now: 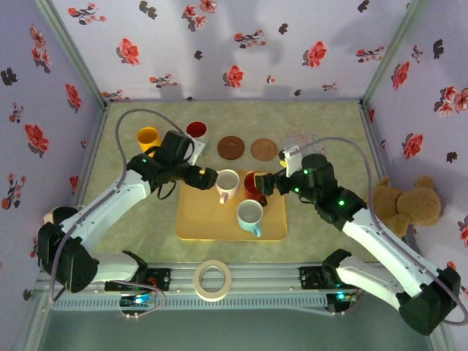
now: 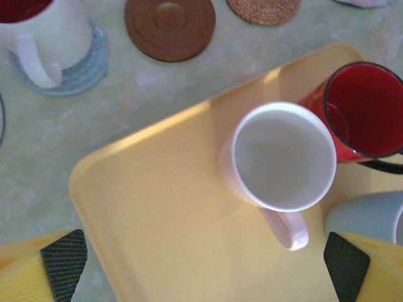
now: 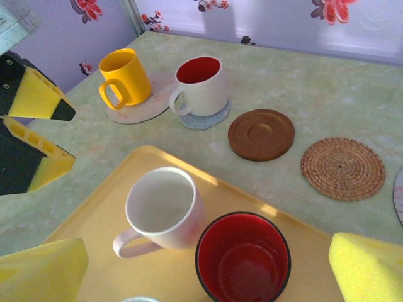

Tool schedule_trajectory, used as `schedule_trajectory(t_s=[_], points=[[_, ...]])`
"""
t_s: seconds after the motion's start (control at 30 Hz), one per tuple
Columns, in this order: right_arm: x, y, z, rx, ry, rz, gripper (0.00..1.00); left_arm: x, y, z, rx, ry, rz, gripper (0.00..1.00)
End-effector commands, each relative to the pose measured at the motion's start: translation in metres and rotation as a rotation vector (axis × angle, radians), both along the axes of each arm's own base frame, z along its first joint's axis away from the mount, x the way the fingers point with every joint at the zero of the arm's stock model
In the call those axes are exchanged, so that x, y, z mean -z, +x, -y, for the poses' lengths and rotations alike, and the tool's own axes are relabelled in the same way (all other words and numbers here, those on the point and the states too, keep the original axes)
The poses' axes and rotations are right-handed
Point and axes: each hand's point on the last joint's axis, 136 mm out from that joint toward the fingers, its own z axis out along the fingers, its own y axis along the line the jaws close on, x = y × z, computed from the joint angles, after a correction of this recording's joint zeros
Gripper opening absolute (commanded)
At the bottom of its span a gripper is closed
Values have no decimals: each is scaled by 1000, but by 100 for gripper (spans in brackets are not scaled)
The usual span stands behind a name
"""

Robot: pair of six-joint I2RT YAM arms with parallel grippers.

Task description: Place the cup by the coaster

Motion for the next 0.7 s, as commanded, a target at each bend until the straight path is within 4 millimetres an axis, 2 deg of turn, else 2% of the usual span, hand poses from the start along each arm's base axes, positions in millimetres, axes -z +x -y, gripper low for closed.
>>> schedule_trajectory(t_s=[0.0, 0.4, 0.67], points=[[12, -9, 10, 21, -14, -40, 99, -3, -5, 5, 20, -3, 43, 99], [30, -21, 20, 42, -28, -102, 99, 33, -33, 22, 27, 0, -27, 91], [36, -27, 13, 6, -1, -130, 99, 51, -45, 33, 44, 4, -74, 84]])
